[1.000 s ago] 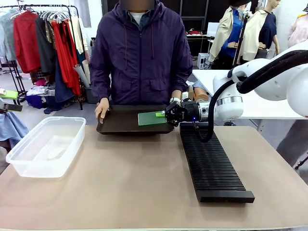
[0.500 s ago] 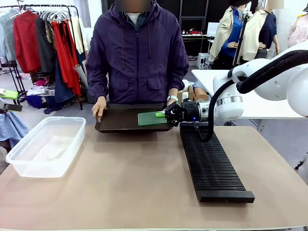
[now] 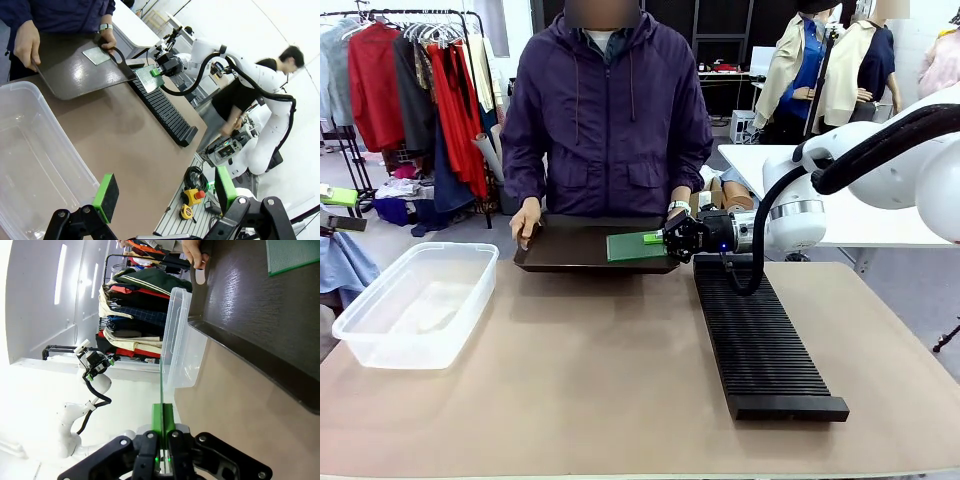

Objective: Sort PCBs into racks and boxes based on the side picked up.
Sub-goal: If the short side of the Blank PCB is picked up, insert it into the PCB Rack ; if the long side is picked up, place it in the Organizing box.

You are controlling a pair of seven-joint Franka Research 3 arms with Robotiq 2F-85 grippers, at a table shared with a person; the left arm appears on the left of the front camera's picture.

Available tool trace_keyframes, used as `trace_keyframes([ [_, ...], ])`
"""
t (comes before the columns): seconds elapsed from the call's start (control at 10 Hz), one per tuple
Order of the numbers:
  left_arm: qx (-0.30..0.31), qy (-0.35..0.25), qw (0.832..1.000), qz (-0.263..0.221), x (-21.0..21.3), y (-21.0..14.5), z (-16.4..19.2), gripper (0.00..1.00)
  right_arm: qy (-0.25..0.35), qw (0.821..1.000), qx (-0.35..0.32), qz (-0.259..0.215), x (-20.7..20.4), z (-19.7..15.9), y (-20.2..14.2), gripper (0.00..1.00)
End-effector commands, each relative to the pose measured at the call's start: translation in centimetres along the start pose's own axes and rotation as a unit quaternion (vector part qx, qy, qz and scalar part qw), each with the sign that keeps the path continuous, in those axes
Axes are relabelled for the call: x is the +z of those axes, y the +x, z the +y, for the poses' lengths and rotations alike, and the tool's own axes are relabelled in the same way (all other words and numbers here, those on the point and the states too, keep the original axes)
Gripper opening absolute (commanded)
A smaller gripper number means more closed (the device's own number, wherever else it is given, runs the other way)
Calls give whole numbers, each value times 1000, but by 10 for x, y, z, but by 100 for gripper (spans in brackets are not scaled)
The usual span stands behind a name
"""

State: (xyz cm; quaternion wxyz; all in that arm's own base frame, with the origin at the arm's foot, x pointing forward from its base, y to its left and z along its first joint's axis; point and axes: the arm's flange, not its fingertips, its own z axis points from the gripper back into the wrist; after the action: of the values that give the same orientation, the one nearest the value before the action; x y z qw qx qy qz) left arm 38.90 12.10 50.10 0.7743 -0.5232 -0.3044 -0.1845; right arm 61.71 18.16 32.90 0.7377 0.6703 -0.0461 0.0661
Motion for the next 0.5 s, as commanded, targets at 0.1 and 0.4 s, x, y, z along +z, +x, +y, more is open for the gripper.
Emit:
trace_keyframes([
  [0.1, 3, -1, 1000, -2, 1, 0, -2, 100, -4, 1000, 28, -8, 2, -1, 1, 0],
  [0.4, 3, -1, 1000, -2, 1, 0, -2, 100, -15, 995, 98, -3, 24, 4, -1, 0],
])
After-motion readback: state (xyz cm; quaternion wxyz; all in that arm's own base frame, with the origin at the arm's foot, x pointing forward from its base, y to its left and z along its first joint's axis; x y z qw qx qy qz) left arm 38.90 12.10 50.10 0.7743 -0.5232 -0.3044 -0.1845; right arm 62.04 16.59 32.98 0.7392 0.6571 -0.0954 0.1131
